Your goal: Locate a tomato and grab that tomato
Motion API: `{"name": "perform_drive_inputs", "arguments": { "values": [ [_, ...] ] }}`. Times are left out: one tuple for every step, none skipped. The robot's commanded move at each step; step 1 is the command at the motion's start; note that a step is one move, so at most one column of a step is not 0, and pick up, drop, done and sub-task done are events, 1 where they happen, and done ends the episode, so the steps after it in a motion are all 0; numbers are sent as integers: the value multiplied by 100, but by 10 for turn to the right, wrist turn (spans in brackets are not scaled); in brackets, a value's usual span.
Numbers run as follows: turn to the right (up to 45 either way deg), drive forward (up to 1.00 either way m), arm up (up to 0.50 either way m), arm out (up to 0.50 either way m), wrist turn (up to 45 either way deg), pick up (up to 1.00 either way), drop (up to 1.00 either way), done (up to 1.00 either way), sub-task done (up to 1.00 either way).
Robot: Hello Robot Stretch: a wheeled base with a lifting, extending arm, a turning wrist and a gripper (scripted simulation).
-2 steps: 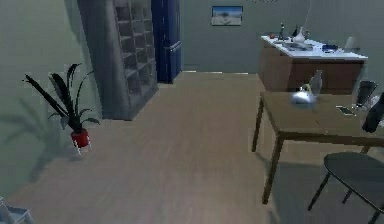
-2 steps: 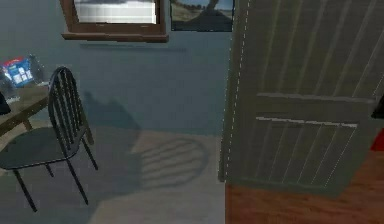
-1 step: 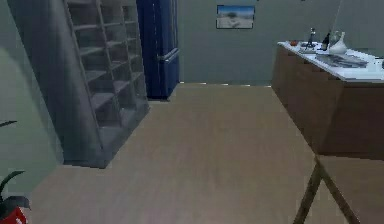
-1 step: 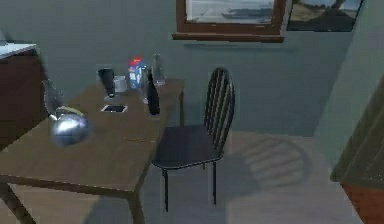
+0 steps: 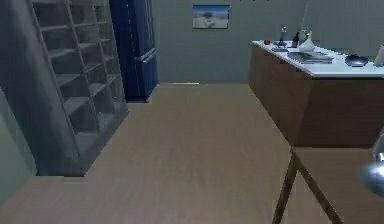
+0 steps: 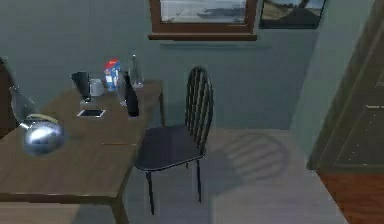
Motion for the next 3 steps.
{"name": "perform_drive_inputs", "arguments": {
  "values": [
    [0,100,0,0,0,0,0,0,0],
    [120,0,0,0,0,0,0,0,0],
    [0,15,0,0,0,0,0,0,0]
  ]
}}
